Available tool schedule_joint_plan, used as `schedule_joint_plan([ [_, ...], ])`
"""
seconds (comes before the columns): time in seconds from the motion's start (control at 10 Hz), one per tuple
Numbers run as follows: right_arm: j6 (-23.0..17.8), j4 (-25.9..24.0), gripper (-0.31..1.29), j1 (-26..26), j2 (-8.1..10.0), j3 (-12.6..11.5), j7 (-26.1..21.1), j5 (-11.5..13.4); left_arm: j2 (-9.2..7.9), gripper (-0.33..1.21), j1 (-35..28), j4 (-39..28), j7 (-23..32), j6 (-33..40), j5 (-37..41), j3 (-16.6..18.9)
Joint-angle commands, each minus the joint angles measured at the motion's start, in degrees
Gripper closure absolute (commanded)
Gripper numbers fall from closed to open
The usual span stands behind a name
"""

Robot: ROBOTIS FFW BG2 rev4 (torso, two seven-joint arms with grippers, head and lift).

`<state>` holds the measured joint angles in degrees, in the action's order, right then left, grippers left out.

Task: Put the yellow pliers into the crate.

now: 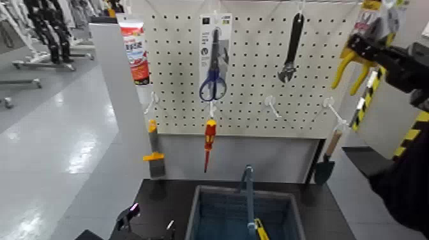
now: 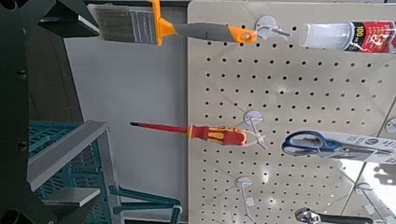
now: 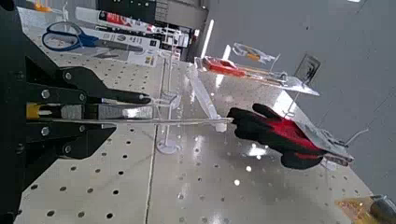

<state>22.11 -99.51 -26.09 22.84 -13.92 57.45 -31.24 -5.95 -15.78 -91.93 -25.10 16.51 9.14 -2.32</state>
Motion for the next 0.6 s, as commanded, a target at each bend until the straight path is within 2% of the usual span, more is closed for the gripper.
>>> schedule_joint_plan([
  [0.1, 0.03, -3.50, 1.17, 3.95, -4.20, 0.47, -0.58, 0.74, -0.12, 0.10, 0.05, 0.09, 0.05, -0.08, 0.00, -0.14],
  [0.4, -0.05, -3.32, 1.17, 8.87, -8.95, 2.67, -0.67, 1.00, -0.12, 0.10, 0.14, 0.09, 0.05, -0.17, 0.00, -0.14],
  [0.6, 0.65, -2.88, 1.17, 11.50, -10.53, 3.99, -1.20, 1.27, -0.12, 0.10, 0.14, 0.09, 0.05, -0.17, -0.09, -0.23],
])
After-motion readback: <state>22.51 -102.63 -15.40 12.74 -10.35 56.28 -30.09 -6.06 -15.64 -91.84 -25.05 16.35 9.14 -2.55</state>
